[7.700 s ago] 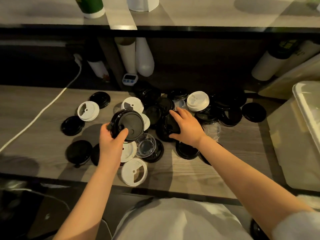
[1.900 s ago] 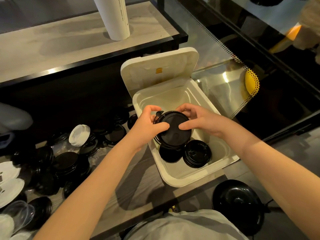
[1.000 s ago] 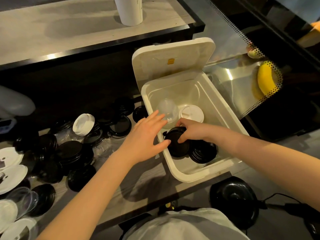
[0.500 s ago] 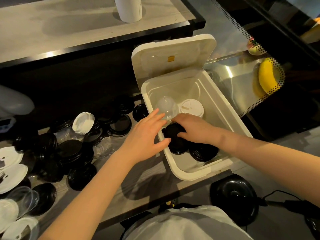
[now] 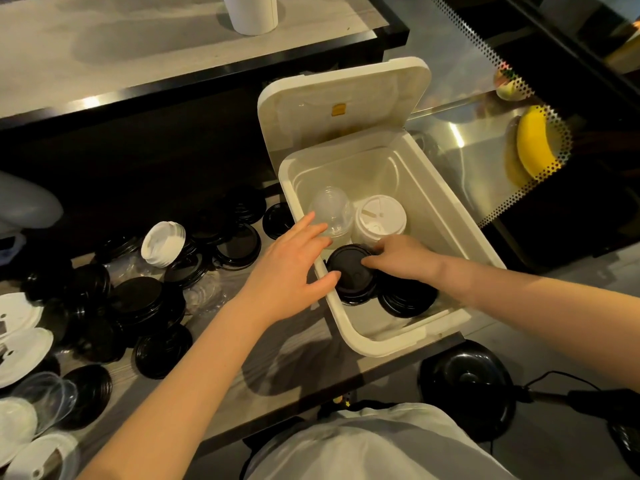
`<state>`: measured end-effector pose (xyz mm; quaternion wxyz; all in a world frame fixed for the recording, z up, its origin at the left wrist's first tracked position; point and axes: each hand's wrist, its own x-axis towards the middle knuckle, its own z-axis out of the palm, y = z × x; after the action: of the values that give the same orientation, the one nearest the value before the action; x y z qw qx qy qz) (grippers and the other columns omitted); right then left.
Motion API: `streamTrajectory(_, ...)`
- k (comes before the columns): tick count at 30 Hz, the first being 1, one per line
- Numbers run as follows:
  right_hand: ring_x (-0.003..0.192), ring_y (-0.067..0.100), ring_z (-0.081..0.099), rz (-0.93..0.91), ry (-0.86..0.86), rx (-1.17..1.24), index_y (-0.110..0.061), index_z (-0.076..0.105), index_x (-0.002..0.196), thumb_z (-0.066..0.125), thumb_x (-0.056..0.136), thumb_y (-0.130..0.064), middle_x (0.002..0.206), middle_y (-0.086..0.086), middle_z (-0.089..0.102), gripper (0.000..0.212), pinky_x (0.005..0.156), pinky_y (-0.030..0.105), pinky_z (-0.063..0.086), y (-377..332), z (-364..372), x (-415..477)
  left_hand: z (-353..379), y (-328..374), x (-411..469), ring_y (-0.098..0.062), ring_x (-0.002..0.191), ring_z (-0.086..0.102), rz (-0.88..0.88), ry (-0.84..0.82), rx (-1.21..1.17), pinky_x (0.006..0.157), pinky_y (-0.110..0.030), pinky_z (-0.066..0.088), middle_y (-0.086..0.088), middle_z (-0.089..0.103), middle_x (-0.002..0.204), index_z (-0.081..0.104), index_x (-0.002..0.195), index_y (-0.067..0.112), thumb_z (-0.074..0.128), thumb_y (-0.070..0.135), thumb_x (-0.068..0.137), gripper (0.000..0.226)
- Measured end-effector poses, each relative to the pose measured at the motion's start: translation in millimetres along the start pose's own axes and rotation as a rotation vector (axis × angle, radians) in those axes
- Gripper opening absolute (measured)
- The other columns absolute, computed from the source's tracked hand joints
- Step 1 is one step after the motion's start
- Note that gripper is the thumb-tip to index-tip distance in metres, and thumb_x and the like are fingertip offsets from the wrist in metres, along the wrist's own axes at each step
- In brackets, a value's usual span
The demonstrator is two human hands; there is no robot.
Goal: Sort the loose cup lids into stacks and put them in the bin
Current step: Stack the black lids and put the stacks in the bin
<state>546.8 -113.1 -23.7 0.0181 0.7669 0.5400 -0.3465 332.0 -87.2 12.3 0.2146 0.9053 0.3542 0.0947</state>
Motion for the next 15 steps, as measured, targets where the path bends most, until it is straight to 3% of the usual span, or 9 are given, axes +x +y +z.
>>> streamTrajectory(3,0.098,0.027,0.06,-0.039,0.028,-0.185,-0.011,0.063,0.106,0.055,0.088,-0.05,0.103,0.009,0.065,0.044,0.082,0.035,0.05,2,9,5,-1,0,0,-0.011,0.144,0.008,-0.002,-0.019,0.036,0.115,-0.035,0.018,-0.003,0.037,0.149,0.052,0.132,0.011,0.04,0.055,0.083,0.066)
streamTrajectory(8,0.099,0.025,0.058,-0.049,-0.069,-0.134,-0.013,0.063,0.102,0.052,0.088,-0.054,0.105,0.008,0.065,0.045,0.089,0.04,0.048,5,4,9,-3,1,1,-0.014,0.145,0.011,0.013,-0.051,0.075,0.115,-0.038,0.02,-0.002,0.037,0.149,0.052,0.131,0.012,0.027,0.061,0.08,0.075)
streamTrajectory(12,0.103,0.022,0.059,-0.069,-0.143,-0.101,-0.022,0.059,0.118,0.046,0.058,-0.081,0.115,0.001,0.064,0.085,0.094,0.039,0.048,10,-3,9,-7,5,1,-0.015,0.146,0.009,-0.001,-0.096,0.12,0.116,-0.039,0.014,-0.001,0.032,0.152,0.05,0.133,0.015,0.038,0.055,0.085,0.064)
streamTrajectory(15,0.107,0.023,0.057,-0.074,-0.212,-0.176,-0.017,0.054,0.124,0.064,0.075,-0.055,0.12,0.004,0.061,0.063,0.091,0.033,0.047,11,-15,-3,-14,21,17,-0.019,0.141,0.024,0.061,-0.184,0.286,0.113,-0.036,0.019,-0.002,0.035,0.15,0.053,0.13,0.017,0.046,0.044,0.092,0.048)
